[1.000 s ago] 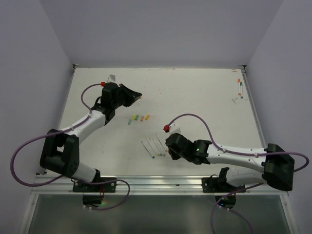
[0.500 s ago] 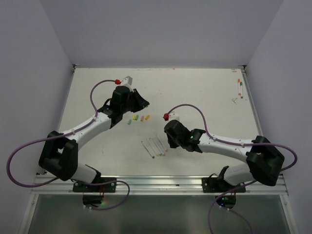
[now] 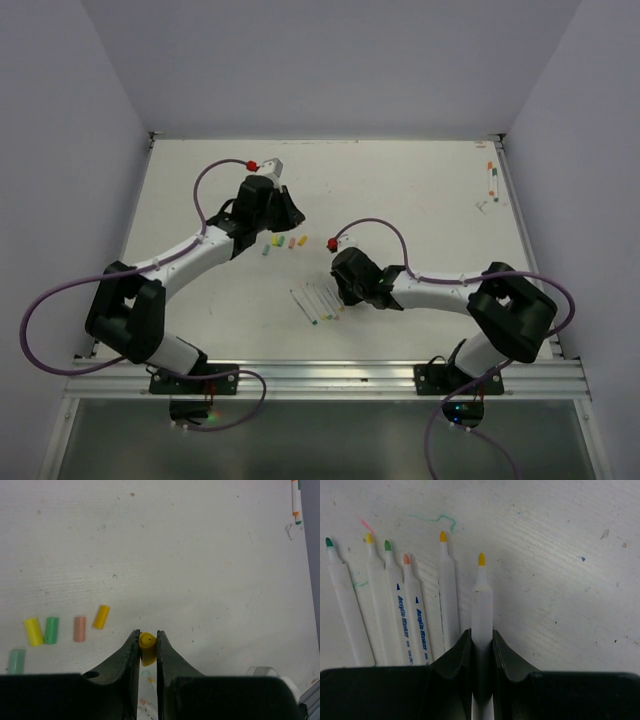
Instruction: Open the pen caps
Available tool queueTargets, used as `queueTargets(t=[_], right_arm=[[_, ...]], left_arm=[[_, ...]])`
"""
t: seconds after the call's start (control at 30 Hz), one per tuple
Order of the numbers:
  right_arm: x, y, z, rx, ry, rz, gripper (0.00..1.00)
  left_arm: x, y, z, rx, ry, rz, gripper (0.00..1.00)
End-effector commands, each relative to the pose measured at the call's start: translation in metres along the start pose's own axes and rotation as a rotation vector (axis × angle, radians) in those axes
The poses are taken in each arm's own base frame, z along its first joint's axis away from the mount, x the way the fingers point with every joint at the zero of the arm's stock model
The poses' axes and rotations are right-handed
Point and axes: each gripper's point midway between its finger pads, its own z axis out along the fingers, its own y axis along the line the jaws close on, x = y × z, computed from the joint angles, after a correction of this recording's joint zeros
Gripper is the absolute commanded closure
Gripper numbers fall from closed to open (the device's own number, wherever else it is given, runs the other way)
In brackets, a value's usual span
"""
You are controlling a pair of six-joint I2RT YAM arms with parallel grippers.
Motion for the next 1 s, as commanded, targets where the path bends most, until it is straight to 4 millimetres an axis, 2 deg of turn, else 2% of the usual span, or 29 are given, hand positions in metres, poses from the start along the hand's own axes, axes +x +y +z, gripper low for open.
queueTargets(t=[0.0,0.3,0.37,0.5,0.6,0.73,0.77,0.8,0.83,0.87,0.93,0.97], right_arm=[[-0.004,0.004,0.005,-0.029,-0.038,0.023,0.92],[0.009,0.008,0.010,-0.060,-0.008,0.049,0.75],[0.007,0.011,0.011,-0.073,-0.022,0.056,0.72],[0.009,0.010,0.010,-0.071,-0.021,0.065,0.69],[0.007,0.005,0.005,-0.053,-0.036,0.075,0.68],[-0.008,-0.005,-0.009,0.006,-0.090,0.100,0.66],[-0.015,-0.015,-0.019,0.047,-0.121,0.113,0.61],[-0.021,-0.021,-0.026,0.074,-0.148,0.124,0.55],[-0.026,-0.025,-0.034,0.096,-0.173,0.150,0.47],[-0.037,-0.037,-0.050,0.144,-0.225,0.170,0.35],[-0.050,-0.045,-0.069,0.179,-0.278,0.199,0.21],[-0.055,-0.058,-0.085,0.235,-0.306,0.213,0.08]], left_arm=[[-0.013,-0.003,-0.005,-0.022,-0.035,0.064,1.00],[-0.002,-0.005,0.003,-0.036,-0.009,0.095,1.00],[0.003,-0.005,0.007,-0.046,0.012,0.107,1.00],[0.003,-0.003,0.012,-0.083,0.012,0.127,1.00],[0.005,-0.004,0.016,-0.089,0.018,0.135,1.00],[0.012,-0.013,0.025,-0.108,0.041,0.180,1.00],[0.019,-0.006,0.030,-0.141,0.067,0.191,1.00],[0.015,-0.012,0.033,-0.141,0.064,0.199,1.00],[0.020,-0.014,0.035,-0.148,0.079,0.213,1.00],[0.024,-0.011,0.041,-0.171,0.096,0.223,1.00],[0.033,-0.005,0.049,-0.202,0.117,0.242,1.00],[0.033,-0.005,0.050,-0.216,0.123,0.246,1.00]])
